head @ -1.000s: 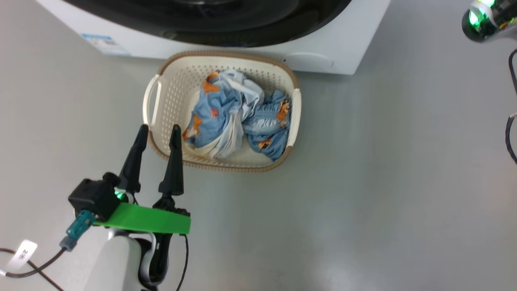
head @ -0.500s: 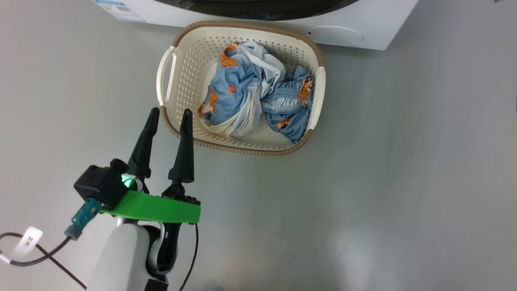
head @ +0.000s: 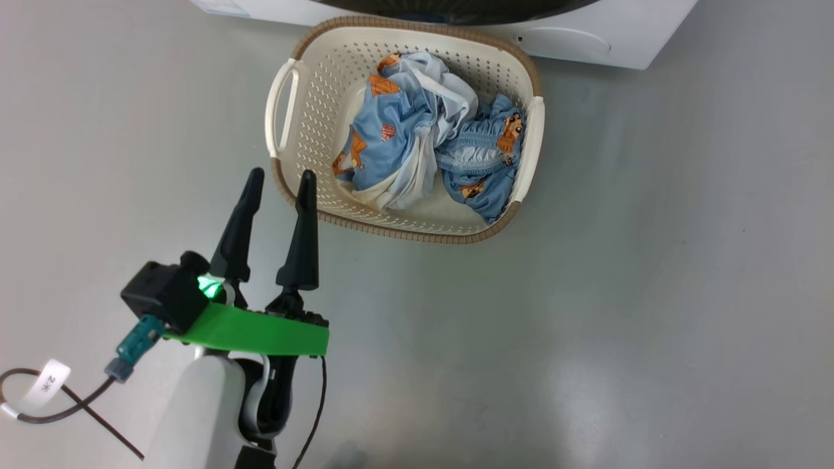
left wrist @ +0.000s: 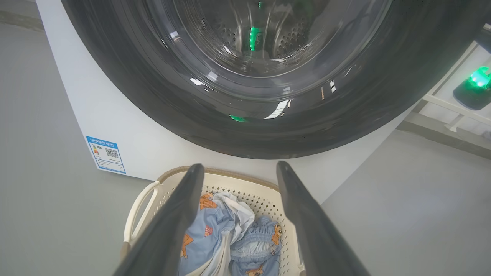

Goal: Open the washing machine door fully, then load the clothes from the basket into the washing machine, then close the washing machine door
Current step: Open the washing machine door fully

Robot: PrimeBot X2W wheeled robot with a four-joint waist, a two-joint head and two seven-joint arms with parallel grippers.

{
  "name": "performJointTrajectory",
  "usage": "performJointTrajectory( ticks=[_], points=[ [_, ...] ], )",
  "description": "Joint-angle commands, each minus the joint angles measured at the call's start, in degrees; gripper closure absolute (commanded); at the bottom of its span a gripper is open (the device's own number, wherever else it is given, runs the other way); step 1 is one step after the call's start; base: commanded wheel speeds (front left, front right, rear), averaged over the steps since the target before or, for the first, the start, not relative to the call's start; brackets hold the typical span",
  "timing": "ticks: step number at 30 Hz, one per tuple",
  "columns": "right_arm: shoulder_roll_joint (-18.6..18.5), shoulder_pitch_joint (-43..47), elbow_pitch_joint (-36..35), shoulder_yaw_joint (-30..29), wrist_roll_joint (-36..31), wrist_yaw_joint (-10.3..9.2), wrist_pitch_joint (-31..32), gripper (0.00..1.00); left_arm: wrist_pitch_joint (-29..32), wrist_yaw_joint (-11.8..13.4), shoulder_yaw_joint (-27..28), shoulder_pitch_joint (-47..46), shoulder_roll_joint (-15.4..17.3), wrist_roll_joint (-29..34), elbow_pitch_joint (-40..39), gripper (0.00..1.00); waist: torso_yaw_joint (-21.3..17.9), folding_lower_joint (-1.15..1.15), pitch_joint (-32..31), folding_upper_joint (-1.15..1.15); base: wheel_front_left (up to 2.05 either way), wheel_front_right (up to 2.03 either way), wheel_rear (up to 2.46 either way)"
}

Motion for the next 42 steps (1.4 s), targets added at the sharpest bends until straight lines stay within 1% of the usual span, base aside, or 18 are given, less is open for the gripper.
performJointTrajectory(
  ticks=[1,22,32,42],
  points=[
    [1.6,0.6,-2.3,1.0,-0.4,0.32,0.9,1.0,-0.4,0.0,1.6,-0.4,1.3,-0.3,-1.3,0.0,-0.2,0.0,-0.5,0.0,0.0,0.0,0.0],
    [3.6,8.1,-5.3,5.5,-0.6,0.32,3.3,1.0,-0.4,0.0,1.8,0.8,1.3,1.4,-1.0,0.0,-2.3,0.0,-4.6,0.0,0.0,0.0,0.0],
    [5.0,13.1,-6.9,8.0,-0.2,0.32,4.5,1.0,-0.4,0.0,2.0,2.9,1.3,3.0,-0.3,0.0,-3.1,0.0,-8.8,0.0,0.0,0.0,0.0],
    [6.7,19.0,-8.6,9.7,0.9,0.32,5.6,1.0,-0.4,0.0,2.9,6.8,1.3,4.7,0.1,0.0,-2.9,0.0,-13.4,0.0,0.0,0.0,0.0]
  ],
)
